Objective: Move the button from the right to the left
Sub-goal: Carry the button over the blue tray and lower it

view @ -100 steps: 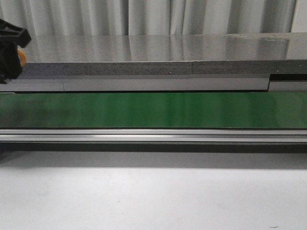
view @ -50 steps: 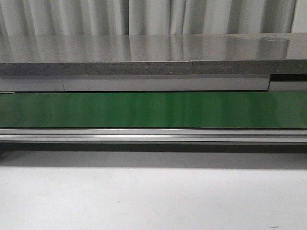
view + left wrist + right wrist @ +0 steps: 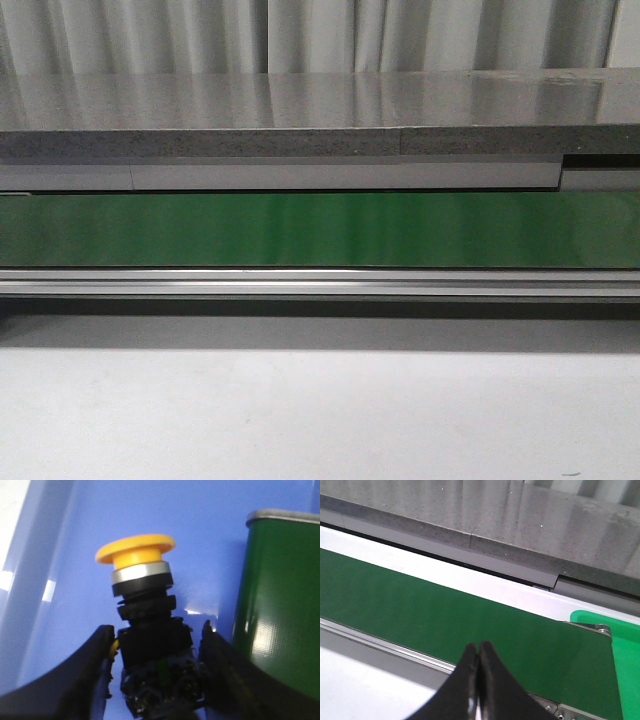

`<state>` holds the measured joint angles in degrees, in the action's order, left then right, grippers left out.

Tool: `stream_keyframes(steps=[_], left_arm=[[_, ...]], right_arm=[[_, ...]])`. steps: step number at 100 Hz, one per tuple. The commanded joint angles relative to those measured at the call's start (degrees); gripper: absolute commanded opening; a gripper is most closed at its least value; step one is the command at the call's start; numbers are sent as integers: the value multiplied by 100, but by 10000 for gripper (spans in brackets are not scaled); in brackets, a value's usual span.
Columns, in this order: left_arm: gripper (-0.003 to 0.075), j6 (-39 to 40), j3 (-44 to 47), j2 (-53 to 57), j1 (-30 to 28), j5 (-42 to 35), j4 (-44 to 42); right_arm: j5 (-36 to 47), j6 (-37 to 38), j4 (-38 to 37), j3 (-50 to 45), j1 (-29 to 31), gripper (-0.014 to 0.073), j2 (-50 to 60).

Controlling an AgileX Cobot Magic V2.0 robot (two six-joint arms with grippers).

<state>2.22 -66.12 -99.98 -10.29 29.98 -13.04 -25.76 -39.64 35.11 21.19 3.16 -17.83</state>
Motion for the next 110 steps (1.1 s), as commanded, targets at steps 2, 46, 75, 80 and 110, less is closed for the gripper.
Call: stream_keyframes(steps=[2,46,75,80,110], left_arm=[[5,22,-146,38,-17,-316,-40],[31,22,-146,-167,-53,-378,-80],[274,22,-146,-167,-135,-378,-115],[311,22,-146,-167,-135,-378,-115],[409,22,-146,-167,-135,-378,-115]], right_arm=[[410,-36,137,157,-11,-68,-41],[410,-36,137,157,-11,-68,-41],[410,-36,137,157,-11,-68,-41],[410,-36,137,157,-11,-68,-41],[410,-36,137,157,-11,-68,-41]])
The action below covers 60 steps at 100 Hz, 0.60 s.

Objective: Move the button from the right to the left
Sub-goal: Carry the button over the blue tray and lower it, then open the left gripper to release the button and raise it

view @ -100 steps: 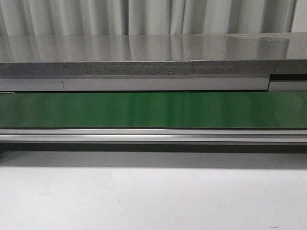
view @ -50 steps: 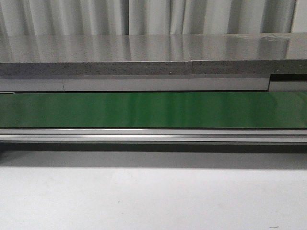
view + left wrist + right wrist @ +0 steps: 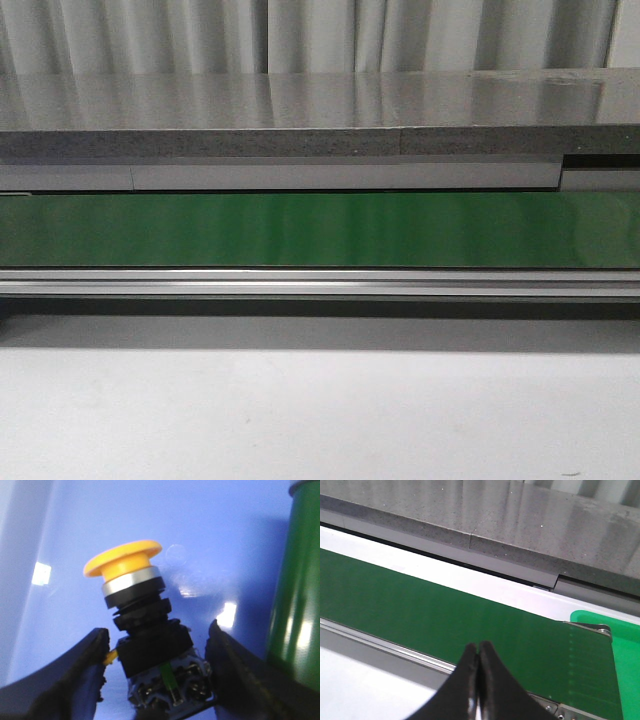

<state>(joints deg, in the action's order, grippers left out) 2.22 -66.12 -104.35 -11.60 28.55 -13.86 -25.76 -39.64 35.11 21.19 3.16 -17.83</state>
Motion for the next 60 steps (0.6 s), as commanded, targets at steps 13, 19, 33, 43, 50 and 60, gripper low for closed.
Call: stream_keyframes(steps=[13,19,33,43,50,60], left_arm=[[463,22,-146,280,-3,-235,-43],[493,32,-146,303,-3,-235,-43],[514,32,-157,326,-3,-175,-78],[514,68,-157,429,-3,-162,-78],[512,68,-157,571,-3,-213,-78],[509,77,-157,883,9,-321,-26]], right_arm=[[410,-36,137,157,-11,-68,-41],[410,-36,137,157,-11,-68,-41],[410,-36,137,157,-11,-68,-41],[410,-36,137,157,-11,-68,-41],[410,-36,137,157,-11,-68,-41],[410,-36,137,157,-11,-68,-41]])
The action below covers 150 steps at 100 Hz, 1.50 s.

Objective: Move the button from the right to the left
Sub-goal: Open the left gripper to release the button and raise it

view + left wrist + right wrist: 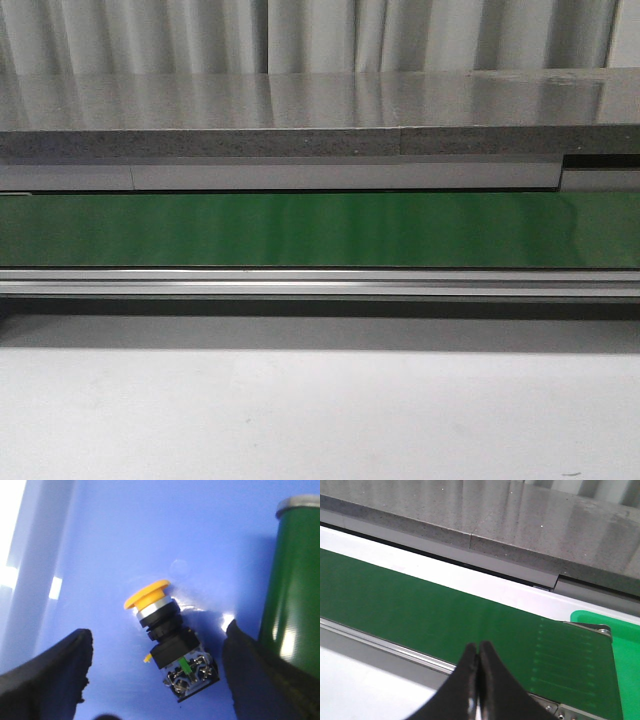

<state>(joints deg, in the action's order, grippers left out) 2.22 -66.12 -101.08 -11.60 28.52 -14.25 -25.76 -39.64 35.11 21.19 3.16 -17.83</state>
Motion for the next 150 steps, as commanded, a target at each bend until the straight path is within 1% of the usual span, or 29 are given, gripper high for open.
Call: stream_keyframes(steps=[1,8,19,47,61,70,90,120,128,135,144,150], left_arm=[[509,77,-157,582,9,-332,48],[509,77,-157,861,33,-382,310],[509,77,-157,1337,207,-371,352],[509,77,-114,2439,946,-371,365],[509,77,151,2978,1275,-416,427],[509,77,458,3366,1469,-519,537],[509,77,1503,4360,1841,-983,741],[504,77,2938,6045,1893,-1115,996],[475,77,3152,6526,1893,-1120,1064],[430,77,3280,6887,1893,-1023,1064],[358,77,3387,7232,1893,-893,1064],[292,77,3446,7443,1893,-837,1064]], right_arm=[[410,-36,137,157,-11,-68,-41],[410,-36,137,157,-11,-68,-41],[410,-36,137,157,-11,-68,-41],[410,-36,137,157,-11,-68,-41],[410,-36,137,157,-11,-68,-41],[410,-36,137,157,-11,-68,-41],[410,-36,137,157,-11,-68,-41],[410,-36,137,157,-11,-68,-41],[410,-36,137,157,-11,-68,-41],[410,-36,137,157,-11,-68,-41],[410,-36,137,157,-11,-68,-41],[410,-36,137,157,-11,-68,-41]])
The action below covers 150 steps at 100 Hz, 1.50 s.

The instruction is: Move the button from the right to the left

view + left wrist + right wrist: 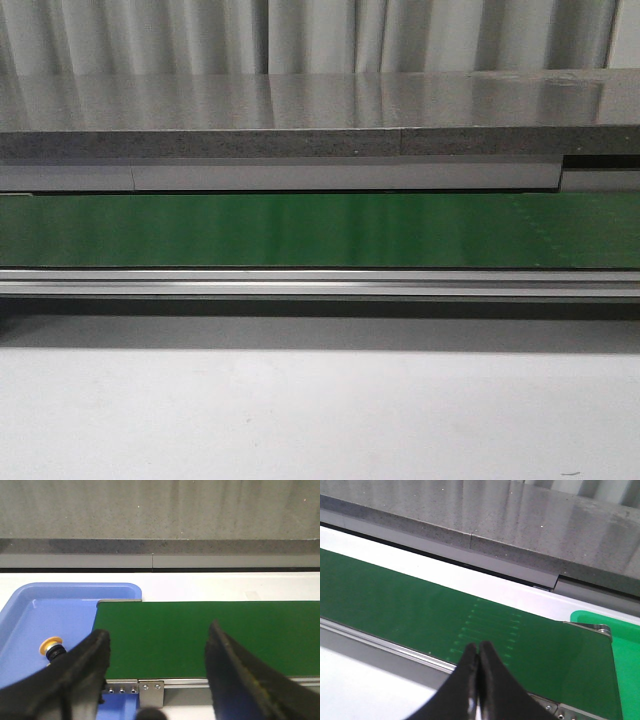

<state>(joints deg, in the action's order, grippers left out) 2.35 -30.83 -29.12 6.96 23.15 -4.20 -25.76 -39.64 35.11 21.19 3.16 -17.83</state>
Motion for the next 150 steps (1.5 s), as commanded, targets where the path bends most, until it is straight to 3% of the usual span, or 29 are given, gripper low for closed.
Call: stream_keyframes(steps=[1,26,117,127,150], left_arm=[[292,64,-81,247,36,-300,58],[5,64,0,444,36,-163,58],[5,64,12,444,36,-52,88],[5,64,153,444,36,-472,-45],[5,64,1056,727,36,-2262,-312]], right_arm=[[410,-36,137,157,-11,-68,-41],[410,-36,137,157,-11,-68,-41],[410,-36,137,157,-11,-68,-41],[410,-36,137,157,-11,-68,-41],[410,-36,137,157,-11,-68,-41]])
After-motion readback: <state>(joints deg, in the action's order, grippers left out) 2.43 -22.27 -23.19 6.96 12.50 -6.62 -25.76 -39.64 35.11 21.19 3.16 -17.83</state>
